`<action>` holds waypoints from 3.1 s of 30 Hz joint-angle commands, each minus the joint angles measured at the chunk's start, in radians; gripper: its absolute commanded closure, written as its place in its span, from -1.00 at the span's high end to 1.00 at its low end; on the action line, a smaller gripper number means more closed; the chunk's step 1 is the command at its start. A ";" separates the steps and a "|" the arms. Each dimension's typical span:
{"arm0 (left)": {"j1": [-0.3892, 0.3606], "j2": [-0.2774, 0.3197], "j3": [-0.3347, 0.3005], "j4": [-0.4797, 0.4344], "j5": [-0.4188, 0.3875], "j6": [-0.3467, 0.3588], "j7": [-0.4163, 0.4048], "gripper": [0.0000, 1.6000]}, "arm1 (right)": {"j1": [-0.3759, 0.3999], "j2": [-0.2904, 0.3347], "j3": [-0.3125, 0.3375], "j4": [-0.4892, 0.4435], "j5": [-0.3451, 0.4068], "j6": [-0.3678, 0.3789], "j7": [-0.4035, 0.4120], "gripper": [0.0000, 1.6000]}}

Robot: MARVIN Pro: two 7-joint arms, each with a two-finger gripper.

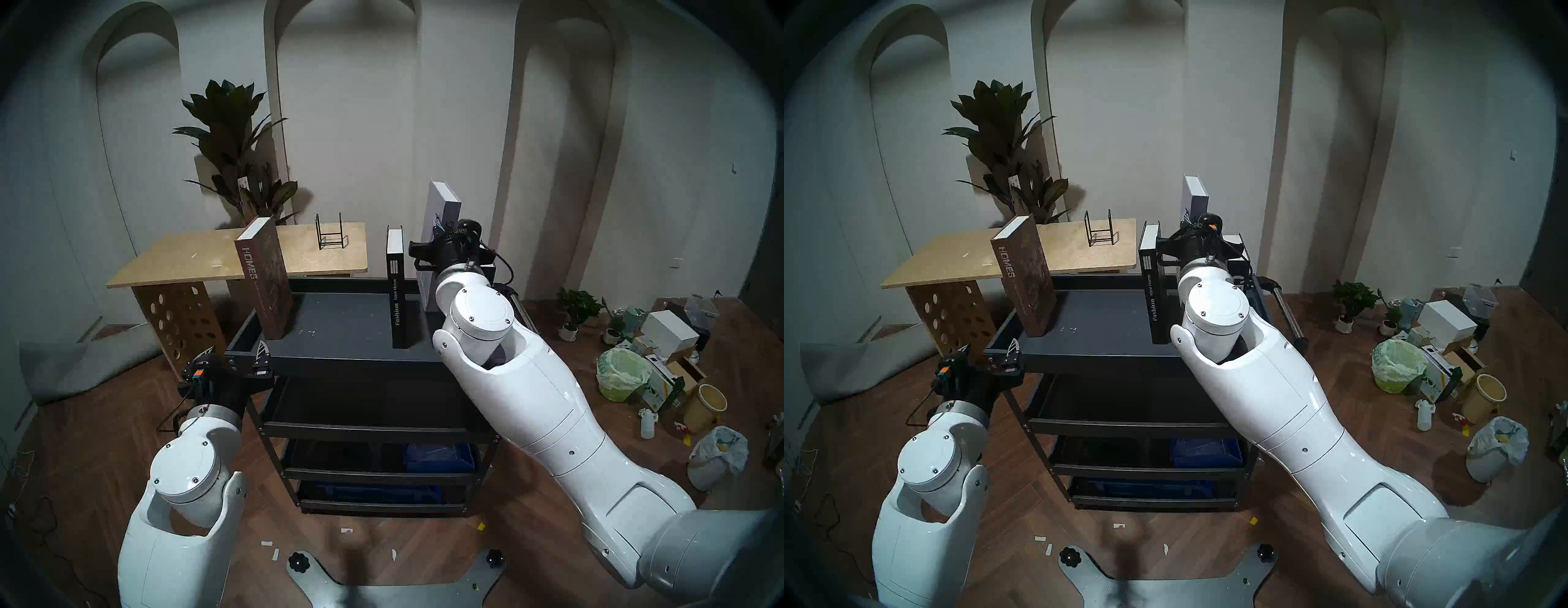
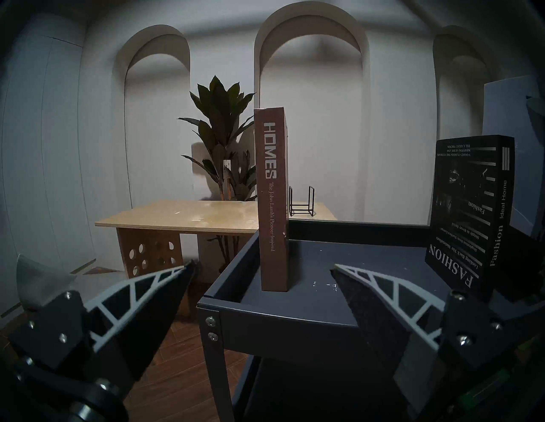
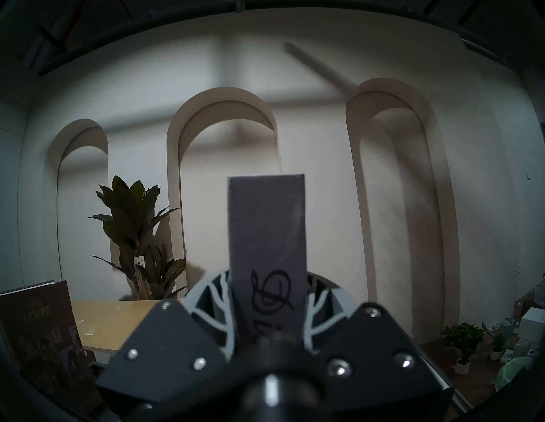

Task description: Sort the books onto the shelf by size, largest to the left

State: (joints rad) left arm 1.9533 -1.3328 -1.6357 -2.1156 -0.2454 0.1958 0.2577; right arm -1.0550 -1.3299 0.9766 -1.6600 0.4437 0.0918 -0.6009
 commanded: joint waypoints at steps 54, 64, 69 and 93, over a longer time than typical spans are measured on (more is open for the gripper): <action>-0.051 0.010 -0.003 0.032 -0.021 0.002 -0.014 1.00 | -0.011 -0.047 -0.054 0.269 -0.065 -0.233 0.016 -1.00; -0.060 0.012 0.000 0.040 -0.026 0.004 -0.015 1.00 | -0.014 -0.048 -0.063 0.289 -0.069 -0.218 0.019 -1.00; -0.067 0.013 0.003 0.046 -0.031 0.003 -0.017 1.00 | -0.014 -0.048 -0.062 0.292 -0.070 -0.216 0.023 -0.94; -0.083 0.017 0.021 0.054 -0.029 0.002 -0.012 1.00 | -0.043 -0.020 -0.038 0.200 -0.043 -0.191 0.032 1.00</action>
State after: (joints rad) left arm 1.8893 -1.3169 -1.6179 -2.0421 -0.2790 0.2007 0.2437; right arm -1.0907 -1.3674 0.9289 -1.3787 0.4031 -0.0867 -0.5687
